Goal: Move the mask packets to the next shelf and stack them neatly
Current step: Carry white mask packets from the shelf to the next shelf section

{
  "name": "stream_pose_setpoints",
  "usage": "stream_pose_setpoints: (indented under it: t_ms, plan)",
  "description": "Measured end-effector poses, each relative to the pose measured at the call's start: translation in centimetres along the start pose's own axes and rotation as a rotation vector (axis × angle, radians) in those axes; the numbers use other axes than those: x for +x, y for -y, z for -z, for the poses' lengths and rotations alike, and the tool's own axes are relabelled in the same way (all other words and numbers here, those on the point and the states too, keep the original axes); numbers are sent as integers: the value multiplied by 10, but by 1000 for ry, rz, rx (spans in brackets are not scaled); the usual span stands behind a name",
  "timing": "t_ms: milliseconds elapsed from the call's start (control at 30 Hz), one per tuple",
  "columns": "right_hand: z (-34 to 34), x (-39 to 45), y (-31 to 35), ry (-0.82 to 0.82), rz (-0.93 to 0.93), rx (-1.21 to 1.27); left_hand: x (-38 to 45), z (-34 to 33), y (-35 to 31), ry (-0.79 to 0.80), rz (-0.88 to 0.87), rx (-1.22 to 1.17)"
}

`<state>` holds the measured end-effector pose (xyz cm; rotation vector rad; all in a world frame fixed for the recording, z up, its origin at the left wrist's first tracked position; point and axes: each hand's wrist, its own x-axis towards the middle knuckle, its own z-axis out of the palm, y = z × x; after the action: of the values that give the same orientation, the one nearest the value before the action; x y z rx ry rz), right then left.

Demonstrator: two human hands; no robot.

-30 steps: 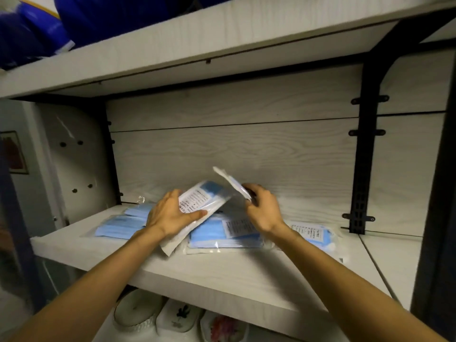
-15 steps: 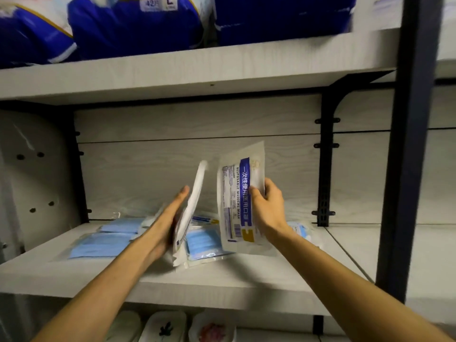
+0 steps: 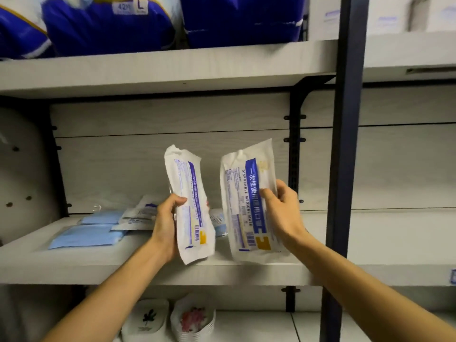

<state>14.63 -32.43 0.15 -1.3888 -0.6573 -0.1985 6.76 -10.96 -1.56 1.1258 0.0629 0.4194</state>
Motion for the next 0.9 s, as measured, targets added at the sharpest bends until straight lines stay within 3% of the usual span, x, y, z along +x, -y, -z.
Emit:
stream_pose_setpoints:
  t_ms: [333, 500, 667, 900]
  plan:
    - [111, -70, 26, -28, 88, -7, -83, -124, 48, 62, -157, 145]
    - [190, -90, 30, -141, 6, -9, -110, -188, 81, 115, -263, 187]
    - [285, -99, 34, -223, -99, -38, -120, -260, 111, 215, -160, 326]
    - [411, -115, 46, -377, -125, -172, -102, -353, 170, 229, -13, 432]
